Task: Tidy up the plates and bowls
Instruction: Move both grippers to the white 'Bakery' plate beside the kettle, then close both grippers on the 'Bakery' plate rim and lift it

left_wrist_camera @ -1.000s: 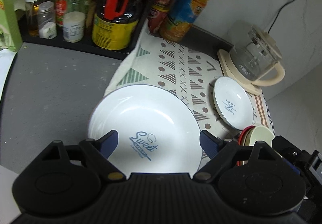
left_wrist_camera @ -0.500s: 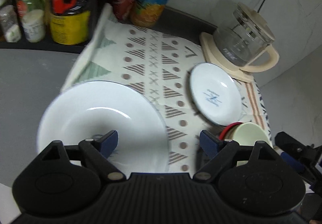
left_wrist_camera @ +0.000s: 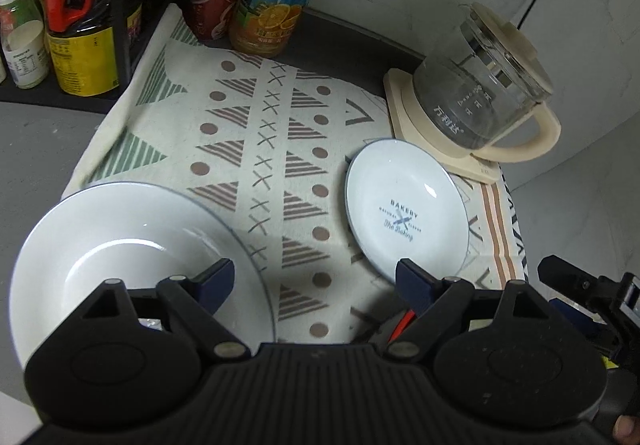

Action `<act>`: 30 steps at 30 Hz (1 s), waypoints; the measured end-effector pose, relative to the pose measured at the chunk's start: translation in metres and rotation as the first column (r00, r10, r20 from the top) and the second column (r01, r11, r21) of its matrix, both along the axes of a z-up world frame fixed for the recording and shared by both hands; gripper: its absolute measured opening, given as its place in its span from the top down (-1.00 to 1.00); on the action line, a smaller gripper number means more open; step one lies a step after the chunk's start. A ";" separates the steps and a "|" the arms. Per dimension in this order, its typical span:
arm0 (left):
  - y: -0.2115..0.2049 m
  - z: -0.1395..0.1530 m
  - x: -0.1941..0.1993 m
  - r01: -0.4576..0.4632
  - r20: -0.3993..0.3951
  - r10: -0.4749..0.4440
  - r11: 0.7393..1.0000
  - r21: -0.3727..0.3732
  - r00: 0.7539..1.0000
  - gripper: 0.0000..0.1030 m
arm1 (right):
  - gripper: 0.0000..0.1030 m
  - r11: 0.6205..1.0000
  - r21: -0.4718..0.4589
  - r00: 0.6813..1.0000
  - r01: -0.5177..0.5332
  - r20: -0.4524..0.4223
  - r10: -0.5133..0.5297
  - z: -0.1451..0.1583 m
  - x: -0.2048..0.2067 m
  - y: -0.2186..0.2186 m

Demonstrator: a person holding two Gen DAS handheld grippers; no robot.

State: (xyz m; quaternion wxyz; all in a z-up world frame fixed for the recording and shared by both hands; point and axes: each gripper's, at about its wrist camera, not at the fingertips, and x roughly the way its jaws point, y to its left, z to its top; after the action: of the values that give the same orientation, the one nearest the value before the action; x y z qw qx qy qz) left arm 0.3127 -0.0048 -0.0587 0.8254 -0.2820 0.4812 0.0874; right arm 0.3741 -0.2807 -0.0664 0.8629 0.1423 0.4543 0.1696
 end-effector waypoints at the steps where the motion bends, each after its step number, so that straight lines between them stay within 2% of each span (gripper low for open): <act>1: -0.001 -0.002 0.003 -0.008 0.000 0.008 1.000 -0.004 1.000 -0.65 | -0.99 1.000 0.011 1.000 -0.013 -0.007 0.013 -0.001 0.006 -0.002; 8: -0.005 -0.021 0.023 -0.052 -0.006 0.052 0.997 -0.051 0.999 -0.61 | -0.99 0.998 0.007 0.997 -0.058 -0.052 0.059 -0.018 0.047 -0.013; 10: -0.004 -0.028 0.032 -0.051 -0.018 0.050 0.995 -0.084 0.999 -0.59 | -0.97 0.996 0.016 0.992 -0.091 -0.081 0.092 -0.024 0.059 -0.016; 12: -0.002 -0.036 0.040 -0.062 -0.029 0.058 0.990 -0.125 0.998 -0.50 | -0.93 0.992 0.027 0.987 -0.122 -0.103 0.124 -0.031 0.071 -0.019; 14: 0.000 -0.042 0.046 -0.078 -0.034 0.074 0.988 -0.132 0.997 -0.45 | -0.86 0.990 0.042 0.982 -0.134 -0.131 0.138 -0.038 0.082 -0.023; 18: 0.001 -0.055 0.059 -0.100 -0.052 0.093 0.982 -0.160 0.994 -0.29 | -0.59 0.986 0.044 0.968 -0.159 -0.188 0.164 -0.056 0.101 -0.027; 20: 0.001 -0.062 0.063 -0.113 -0.063 0.104 0.979 -0.172 0.993 -0.17 | -0.53 0.983 0.032 0.961 -0.180 -0.207 0.183 -0.065 0.109 -0.025; 23: 0.000 -0.070 0.070 -0.119 -0.072 0.108 0.977 -0.175 0.992 -0.03 | -0.34 0.979 0.069 0.944 -0.194 -0.257 0.205 -0.079 0.119 -0.024; 30: -0.005 -0.083 0.087 -0.110 -0.093 0.094 0.977 -0.183 0.991 0.32 | 0.09 0.963 0.109 0.921 -0.247 -0.282 0.269 -0.102 0.130 -0.014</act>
State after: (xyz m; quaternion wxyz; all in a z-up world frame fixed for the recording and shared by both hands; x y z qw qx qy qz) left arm 0.3994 -0.0094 -0.1417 0.7686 -0.3792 0.5063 0.0954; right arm 0.5038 -0.2944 -0.1686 0.7502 0.1356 0.5859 0.2750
